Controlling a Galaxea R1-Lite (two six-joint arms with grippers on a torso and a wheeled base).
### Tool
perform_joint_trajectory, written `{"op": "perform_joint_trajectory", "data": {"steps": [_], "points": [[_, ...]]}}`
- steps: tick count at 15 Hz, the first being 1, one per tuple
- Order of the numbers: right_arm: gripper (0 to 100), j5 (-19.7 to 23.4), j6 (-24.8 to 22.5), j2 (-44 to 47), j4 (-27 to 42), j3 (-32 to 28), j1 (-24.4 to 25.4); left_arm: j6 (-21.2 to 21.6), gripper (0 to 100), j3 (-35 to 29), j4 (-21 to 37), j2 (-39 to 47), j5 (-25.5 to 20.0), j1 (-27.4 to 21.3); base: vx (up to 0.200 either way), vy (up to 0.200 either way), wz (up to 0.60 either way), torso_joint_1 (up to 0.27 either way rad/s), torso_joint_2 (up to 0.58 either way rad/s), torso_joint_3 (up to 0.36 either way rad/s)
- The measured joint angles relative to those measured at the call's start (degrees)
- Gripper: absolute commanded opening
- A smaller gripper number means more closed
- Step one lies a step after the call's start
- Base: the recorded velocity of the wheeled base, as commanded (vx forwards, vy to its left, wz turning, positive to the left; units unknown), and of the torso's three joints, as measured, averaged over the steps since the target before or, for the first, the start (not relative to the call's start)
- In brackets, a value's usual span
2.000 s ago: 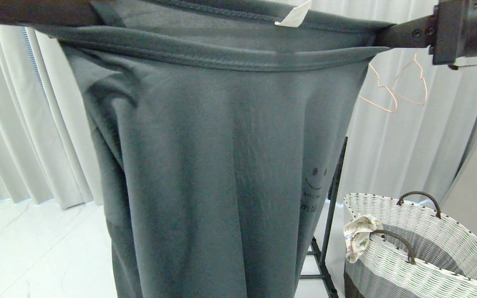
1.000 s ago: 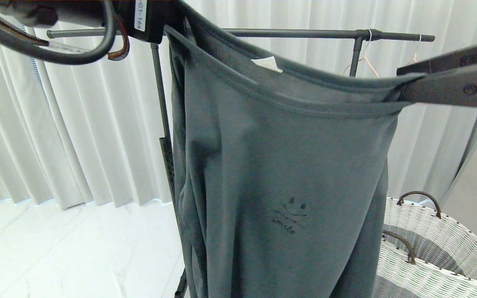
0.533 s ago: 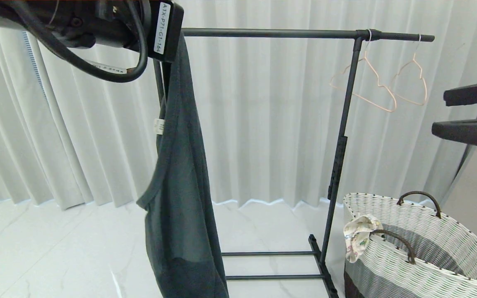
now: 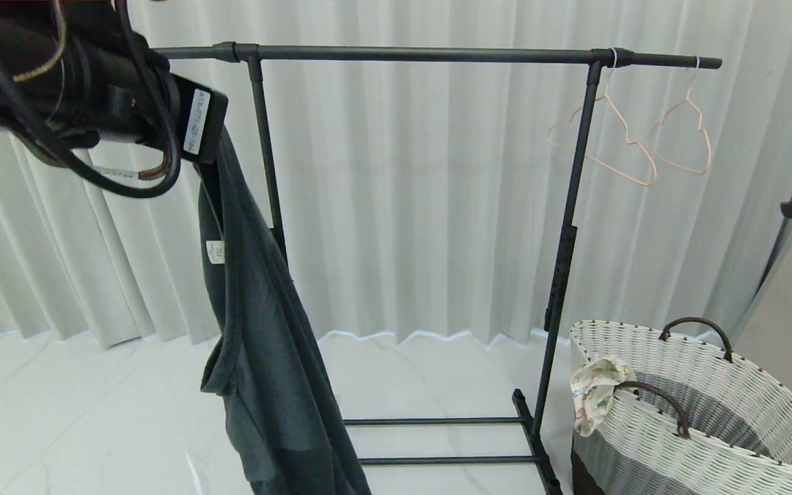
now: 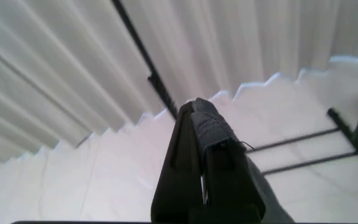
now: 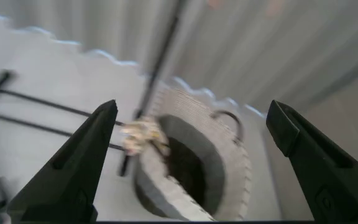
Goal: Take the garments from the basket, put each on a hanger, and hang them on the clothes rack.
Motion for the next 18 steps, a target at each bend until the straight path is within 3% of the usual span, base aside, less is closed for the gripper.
{"op": "perform_joint_trajectory", "data": {"steps": [3, 5, 12, 18], "points": [[100, -6.7, -0.1, 1.2, -4.3, 3.3, -0.9, 2.0, 0, 13.5, -9.0, -5.0, 0.0, 1.2, 0.000, 0.000, 0.00, 0.000, 0.00, 0.000], [100, -7.0, -0.2, 1.5, -5.4, 4.3, -0.8, 4.3, 0, 18.3, -11.7, -8.0, -0.1, 1.5, 0.000, 0.000, 0.00, 0.000, 0.00, 0.000], [100, -5.3, 0.7, 1.6, -7.1, 4.8, 1.2, 4.3, 0, 20.8, -12.4, -11.5, -0.2, 1.5, 0.000, 0.000, 0.00, 0.115, -0.11, -0.113], [100, -5.3, 0.6, 1.7, -7.2, 4.7, 2.7, 4.3, 0, 20.9, -12.5, -12.7, -0.2, 1.5, 0.000, 0.000, 0.00, 0.189, -0.58, -0.236]]}}
